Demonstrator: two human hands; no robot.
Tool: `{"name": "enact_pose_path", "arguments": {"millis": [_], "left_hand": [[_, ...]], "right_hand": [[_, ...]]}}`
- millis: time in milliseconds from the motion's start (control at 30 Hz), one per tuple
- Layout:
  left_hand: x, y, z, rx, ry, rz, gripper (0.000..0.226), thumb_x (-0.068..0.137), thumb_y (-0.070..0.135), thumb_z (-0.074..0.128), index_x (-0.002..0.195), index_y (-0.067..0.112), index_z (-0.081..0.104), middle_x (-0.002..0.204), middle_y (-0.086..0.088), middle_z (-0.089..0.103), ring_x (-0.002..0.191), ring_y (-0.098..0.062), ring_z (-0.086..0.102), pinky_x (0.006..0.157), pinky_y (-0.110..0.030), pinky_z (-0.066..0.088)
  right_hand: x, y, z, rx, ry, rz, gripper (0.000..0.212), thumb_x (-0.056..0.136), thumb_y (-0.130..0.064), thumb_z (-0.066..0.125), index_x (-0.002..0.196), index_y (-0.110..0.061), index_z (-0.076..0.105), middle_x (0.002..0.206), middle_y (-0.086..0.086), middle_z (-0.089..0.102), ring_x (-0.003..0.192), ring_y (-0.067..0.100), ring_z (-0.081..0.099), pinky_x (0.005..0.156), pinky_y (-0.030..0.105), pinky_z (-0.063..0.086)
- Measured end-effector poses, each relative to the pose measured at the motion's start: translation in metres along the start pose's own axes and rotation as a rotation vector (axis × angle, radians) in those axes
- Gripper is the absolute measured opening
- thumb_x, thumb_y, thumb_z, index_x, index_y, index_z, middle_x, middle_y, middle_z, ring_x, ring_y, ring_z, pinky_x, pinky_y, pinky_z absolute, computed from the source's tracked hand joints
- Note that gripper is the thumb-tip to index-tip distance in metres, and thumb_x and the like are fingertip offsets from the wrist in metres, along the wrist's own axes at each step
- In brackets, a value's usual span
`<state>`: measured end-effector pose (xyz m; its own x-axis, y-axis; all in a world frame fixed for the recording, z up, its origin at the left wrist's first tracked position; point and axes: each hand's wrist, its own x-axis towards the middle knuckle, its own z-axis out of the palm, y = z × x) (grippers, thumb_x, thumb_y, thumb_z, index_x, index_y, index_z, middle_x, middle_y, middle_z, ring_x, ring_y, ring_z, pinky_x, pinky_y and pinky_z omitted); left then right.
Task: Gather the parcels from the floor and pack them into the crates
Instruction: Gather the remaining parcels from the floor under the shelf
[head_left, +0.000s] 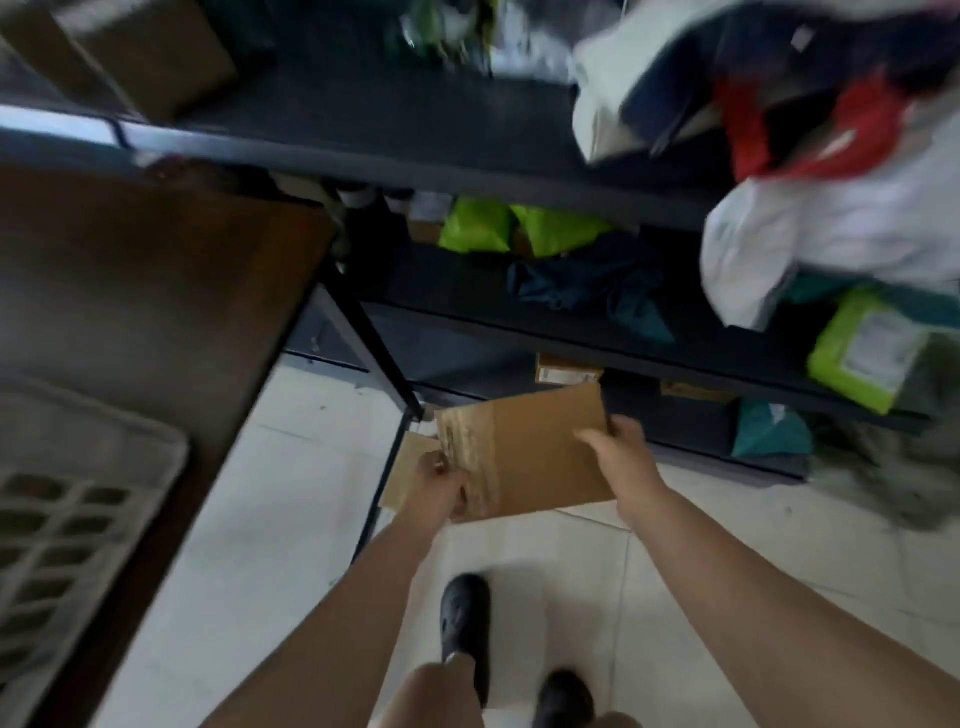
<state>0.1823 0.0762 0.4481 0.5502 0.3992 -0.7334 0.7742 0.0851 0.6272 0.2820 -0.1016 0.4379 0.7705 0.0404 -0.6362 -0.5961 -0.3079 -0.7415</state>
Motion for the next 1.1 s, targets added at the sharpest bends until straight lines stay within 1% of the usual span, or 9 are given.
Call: {"name": "enact_pose_path", "arguments": {"millis": [100,233,367,533,600,667,767,967,1100], "left_hand": [[-0.103,0.041,-0.029,-0.15,0.122,-0.021,0.006,0.086,0.012,0.051,0.088,0.006,0.052,0.076,-0.013,0.053,0.063,-0.022,0.051,0.059,-0.027,0.042],[-0.202,0.076,-0.06,-0.21,0.275,0.077,0.047,0.086,0.026,0.057,0.126,0.017,0.035,0.108,-0.008,0.053,0.086,-0.023,0.054,0.083,-0.041,0.051],[-0.259,0.097,-0.098,-0.335,0.289,0.162,0.058,0.087,0.046,0.054,0.137,0.024,0.034,0.131,-0.006,0.046,0.104,-0.025,0.049,0.092,-0.045,0.046],[-0.308,0.108,-0.157,-0.515,0.371,0.333,0.048,0.079,0.06,0.056,0.11,0.026,0.041,0.101,0.005,0.05,0.095,-0.019,0.05,0.089,-0.046,0.045],[-0.327,0.107,-0.184,-0.541,0.446,0.435,0.042,0.075,0.063,0.058,0.096,0.028,0.044,0.099,0.006,0.053,0.089,-0.013,0.053,0.074,-0.032,0.045],[-0.346,0.102,-0.216,-0.502,0.511,0.546,0.048,0.072,0.059,0.065,0.104,0.029,0.045,0.1,0.006,0.057,0.088,-0.009,0.057,0.063,-0.022,0.041],[-0.367,0.091,-0.267,-0.486,0.508,0.628,0.065,0.07,0.037,0.077,0.125,0.021,0.045,0.102,0.002,0.062,0.09,-0.012,0.062,0.066,-0.023,0.049],[-0.394,0.054,-0.346,-0.472,0.588,0.728,0.063,0.067,-0.003,0.073,0.118,0.026,0.052,0.106,0.001,0.064,0.095,-0.012,0.06,0.07,-0.024,0.053],[-0.407,0.026,-0.383,-0.464,0.668,0.806,0.066,0.062,-0.011,0.073,0.115,0.021,0.051,0.102,0.005,0.063,0.086,-0.001,0.059,0.055,-0.01,0.051]], "right_hand": [[-0.076,-0.07,-0.027,-0.065,-0.048,-0.057,0.046,0.084,-0.038,0.061,0.125,-0.026,0.044,0.125,0.006,0.049,0.1,0.023,0.055,0.073,0.036,0.047],[-0.161,-0.137,-0.045,-0.213,-0.163,-0.138,0.058,0.089,-0.058,0.042,0.136,-0.024,0.042,0.137,0.006,0.045,0.119,0.031,0.047,0.1,0.047,0.04],[-0.22,-0.186,-0.036,-0.175,-0.193,-0.256,0.066,0.083,-0.07,0.039,0.129,-0.023,0.049,0.124,0.004,0.053,0.106,0.027,0.052,0.089,0.041,0.044],[-0.281,-0.229,-0.006,-0.046,-0.189,-0.53,0.053,0.079,-0.067,0.049,0.098,-0.018,0.05,0.1,0.001,0.056,0.093,0.023,0.055,0.078,0.04,0.046],[-0.305,-0.24,0.012,0.031,-0.207,-0.641,0.037,0.08,-0.055,0.059,0.093,-0.021,0.051,0.1,0.0,0.058,0.091,0.02,0.056,0.07,0.036,0.047],[-0.328,-0.249,0.031,0.102,-0.285,-0.727,0.026,0.081,-0.035,0.066,0.1,-0.026,0.051,0.105,-0.003,0.057,0.097,0.017,0.056,0.074,0.034,0.048],[-0.359,-0.259,0.06,0.064,-0.484,-0.815,0.044,0.083,-0.014,0.062,0.113,-0.042,0.048,0.111,-0.008,0.056,0.1,0.013,0.055,0.078,0.034,0.047],[-0.411,-0.265,0.126,0.101,-0.596,-0.866,0.016,0.082,-0.045,0.06,0.099,-0.046,0.061,0.106,-0.014,0.064,0.096,0.005,0.061,0.074,0.026,0.047],[-0.437,-0.262,0.175,0.122,-0.639,-0.889,0.02,0.087,-0.038,0.058,0.106,-0.044,0.058,0.108,-0.014,0.063,0.098,0.007,0.06,0.076,0.027,0.047]]}}
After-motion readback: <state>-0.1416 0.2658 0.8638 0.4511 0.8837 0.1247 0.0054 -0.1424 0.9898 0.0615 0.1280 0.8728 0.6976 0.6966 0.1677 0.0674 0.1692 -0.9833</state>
